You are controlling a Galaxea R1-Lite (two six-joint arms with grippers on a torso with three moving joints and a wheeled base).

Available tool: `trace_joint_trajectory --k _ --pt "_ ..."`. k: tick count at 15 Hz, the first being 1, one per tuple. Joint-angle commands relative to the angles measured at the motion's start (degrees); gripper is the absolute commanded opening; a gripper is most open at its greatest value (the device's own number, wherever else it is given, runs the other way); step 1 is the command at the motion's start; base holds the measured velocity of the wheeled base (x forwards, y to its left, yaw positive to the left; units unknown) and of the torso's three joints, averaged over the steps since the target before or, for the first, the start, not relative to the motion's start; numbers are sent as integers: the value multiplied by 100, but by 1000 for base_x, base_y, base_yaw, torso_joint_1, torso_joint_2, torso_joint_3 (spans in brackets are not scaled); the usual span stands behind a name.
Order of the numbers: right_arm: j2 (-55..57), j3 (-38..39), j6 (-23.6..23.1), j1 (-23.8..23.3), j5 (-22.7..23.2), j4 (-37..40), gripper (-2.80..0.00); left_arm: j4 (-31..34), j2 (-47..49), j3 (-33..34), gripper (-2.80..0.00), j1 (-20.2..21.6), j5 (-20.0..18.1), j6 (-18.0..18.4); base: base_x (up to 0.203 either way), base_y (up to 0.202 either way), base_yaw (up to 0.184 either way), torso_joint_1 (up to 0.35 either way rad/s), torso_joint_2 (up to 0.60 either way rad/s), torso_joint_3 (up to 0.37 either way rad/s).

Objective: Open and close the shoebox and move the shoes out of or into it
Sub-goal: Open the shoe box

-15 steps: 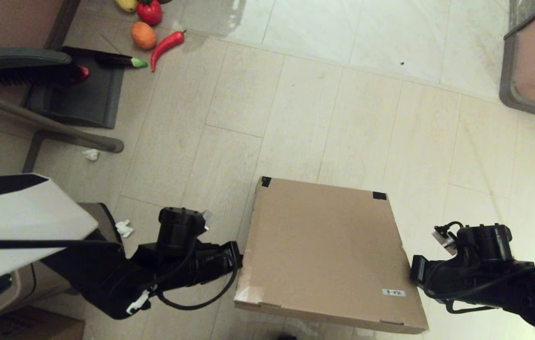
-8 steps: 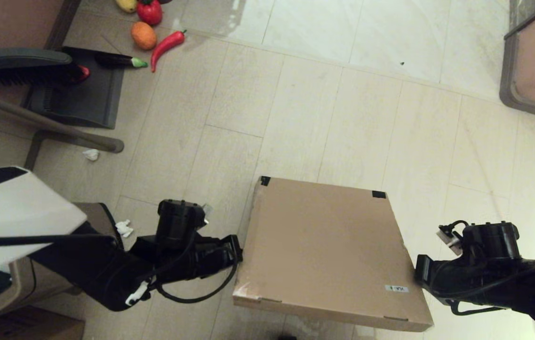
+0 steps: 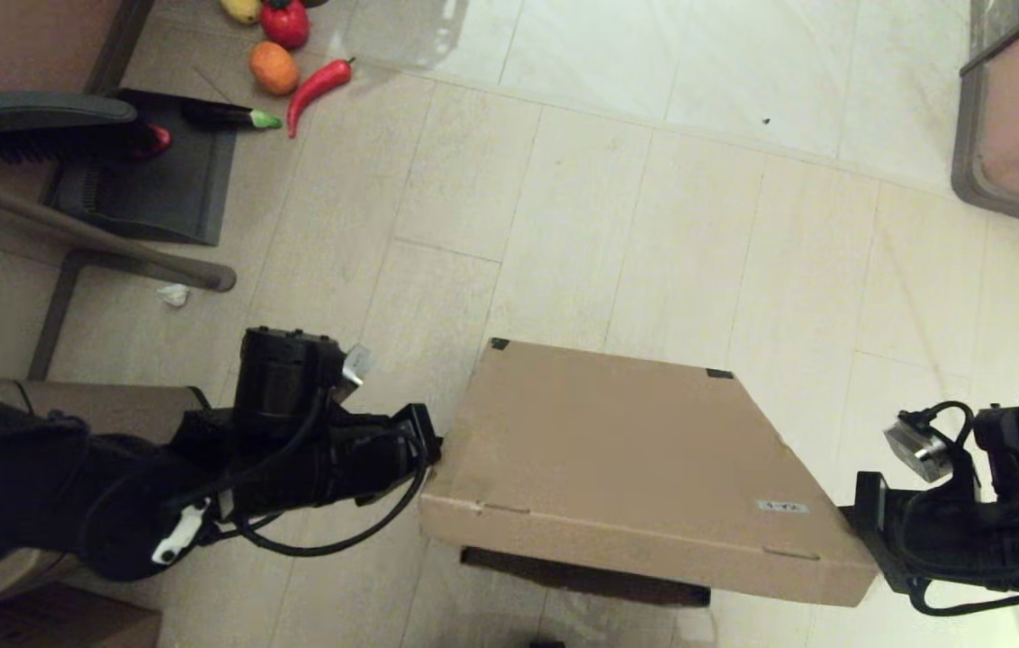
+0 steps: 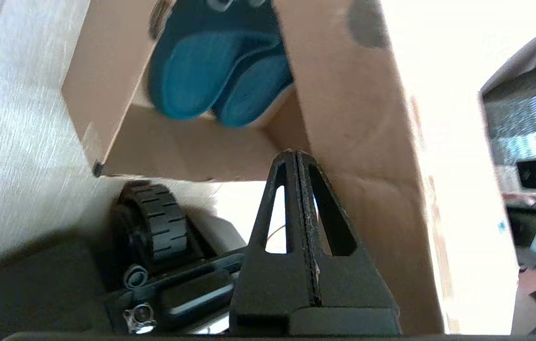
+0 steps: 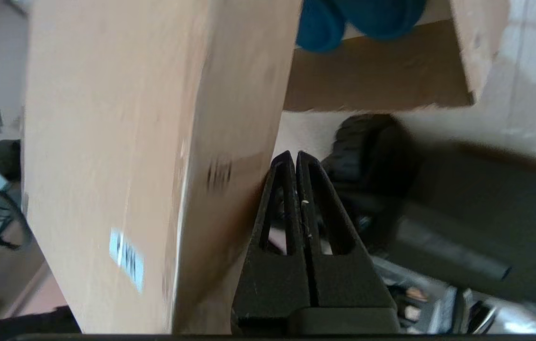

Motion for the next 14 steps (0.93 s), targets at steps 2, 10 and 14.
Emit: trace_joint_trajectory --k 2,10,14 --pt "-711 57 205 1 31 152 -280 44 -454 -64 -280 -28 35 -38 0 0 0 0 0 0" --pt "-836 -252 1457 1 459 43 -280 293 -375 -662 -280 -38 106 -249 0 0 0 0 0 0" --pt "-862 -289 1745 1 612 -81 -280 293 -214 -939 -280 -38 166 -257 0 0 0 0 0 0"
